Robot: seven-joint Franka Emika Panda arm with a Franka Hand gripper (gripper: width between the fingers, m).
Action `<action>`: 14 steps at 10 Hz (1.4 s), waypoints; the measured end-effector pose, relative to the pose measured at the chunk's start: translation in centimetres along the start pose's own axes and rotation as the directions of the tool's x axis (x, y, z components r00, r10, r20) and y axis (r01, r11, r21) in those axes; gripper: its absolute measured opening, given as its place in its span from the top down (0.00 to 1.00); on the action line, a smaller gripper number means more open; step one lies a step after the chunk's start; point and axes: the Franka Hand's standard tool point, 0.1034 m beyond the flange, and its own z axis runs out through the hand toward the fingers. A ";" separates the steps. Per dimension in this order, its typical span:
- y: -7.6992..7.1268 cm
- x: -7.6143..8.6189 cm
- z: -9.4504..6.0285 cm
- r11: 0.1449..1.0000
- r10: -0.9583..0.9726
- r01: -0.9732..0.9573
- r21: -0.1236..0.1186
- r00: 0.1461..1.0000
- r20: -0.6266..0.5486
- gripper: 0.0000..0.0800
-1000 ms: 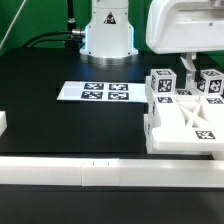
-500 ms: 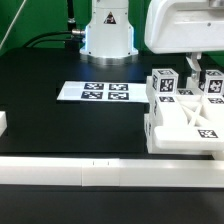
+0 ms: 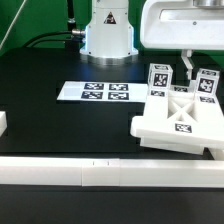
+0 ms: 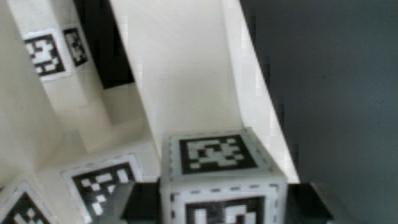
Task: Assemble chair
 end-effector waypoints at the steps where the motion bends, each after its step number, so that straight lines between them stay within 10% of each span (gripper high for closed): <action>1: 0.2 0.1 0.0 0.998 0.061 -0.061 -0.003 0.998 0.001 0.64; 5: 1.0 0.3 -0.1 0.973 0.230 -0.230 -0.019 0.973 0.008 0.64; 9: 1.1 0.5 -0.5 0.981 0.195 -0.195 -0.006 0.981 0.008 0.21; 14: 1.0 0.2 -2.0 0.988 0.156 -0.156 0.006 0.988 0.007 0.19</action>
Offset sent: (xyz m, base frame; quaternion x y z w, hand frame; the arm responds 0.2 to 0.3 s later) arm 0.0000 0.0000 0.0000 0.0000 0.0000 0.1296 0.9916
